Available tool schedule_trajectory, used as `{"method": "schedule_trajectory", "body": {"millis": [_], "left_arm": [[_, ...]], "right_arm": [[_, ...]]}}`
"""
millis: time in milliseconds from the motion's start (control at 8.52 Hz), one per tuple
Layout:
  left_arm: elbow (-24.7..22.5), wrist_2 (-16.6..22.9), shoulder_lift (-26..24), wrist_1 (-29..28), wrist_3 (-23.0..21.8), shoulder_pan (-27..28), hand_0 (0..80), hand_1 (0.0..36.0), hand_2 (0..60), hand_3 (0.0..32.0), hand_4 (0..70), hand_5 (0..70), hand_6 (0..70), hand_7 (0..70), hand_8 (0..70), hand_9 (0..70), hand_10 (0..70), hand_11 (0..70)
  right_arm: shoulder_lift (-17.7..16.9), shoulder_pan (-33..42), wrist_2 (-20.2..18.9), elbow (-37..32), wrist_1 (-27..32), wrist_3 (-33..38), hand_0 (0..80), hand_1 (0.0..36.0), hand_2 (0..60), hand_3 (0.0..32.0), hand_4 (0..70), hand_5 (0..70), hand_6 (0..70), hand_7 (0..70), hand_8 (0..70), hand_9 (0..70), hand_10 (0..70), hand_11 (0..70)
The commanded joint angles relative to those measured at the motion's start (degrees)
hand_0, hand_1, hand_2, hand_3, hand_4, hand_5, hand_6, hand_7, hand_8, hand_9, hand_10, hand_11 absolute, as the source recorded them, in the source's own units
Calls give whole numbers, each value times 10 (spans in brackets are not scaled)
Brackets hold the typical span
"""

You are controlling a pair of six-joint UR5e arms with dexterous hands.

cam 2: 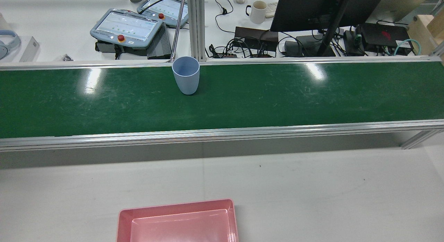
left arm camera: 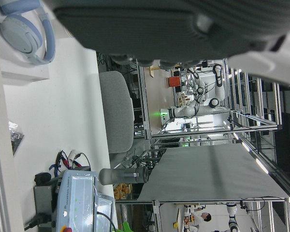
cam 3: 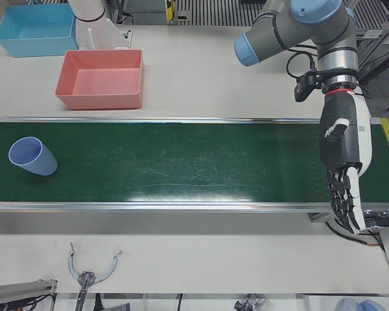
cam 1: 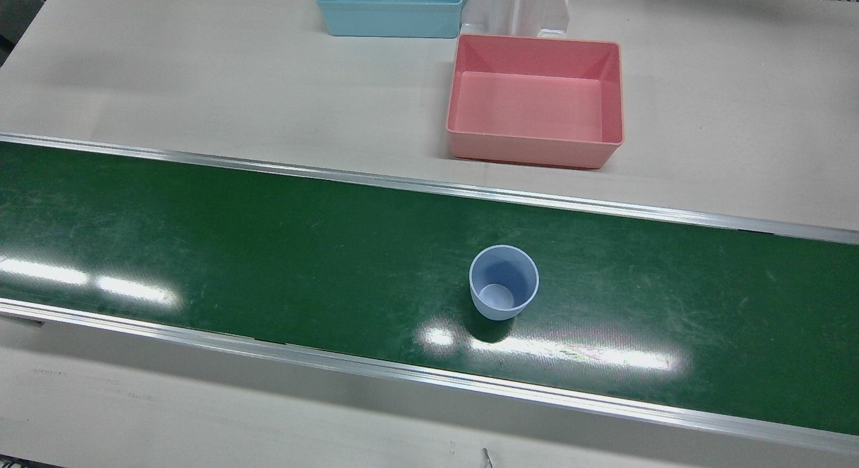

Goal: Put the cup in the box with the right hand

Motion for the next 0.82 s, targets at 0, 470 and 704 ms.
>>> {"method": "schedule_trajectory", "body": {"millis": [0, 470, 704], "left_arm": [[-2, -1, 0, 1, 0, 0, 0, 0, 0, 0, 0, 0, 0, 0, 0, 0, 0, 0], [-2, -1, 0, 1, 0, 1, 0, 0, 0, 0, 0, 0, 0, 0, 0, 0, 0, 0], [0, -1, 0, 1, 0, 1, 0, 0, 0, 0, 0, 0, 0, 0, 0, 0, 0, 0]], "right_arm": [[11, 1, 4, 2, -19, -32, 800, 360, 600, 0, 368, 207, 255, 700, 476, 597, 317, 480], [14, -69, 7, 7, -14, -107, 800, 360, 600, 0, 353, 210, 255, 700, 480, 608, 326, 492], [12, -78, 7, 9, -17, -123, 800, 360, 600, 0, 313, 213, 251, 700, 481, 603, 329, 496]]}}
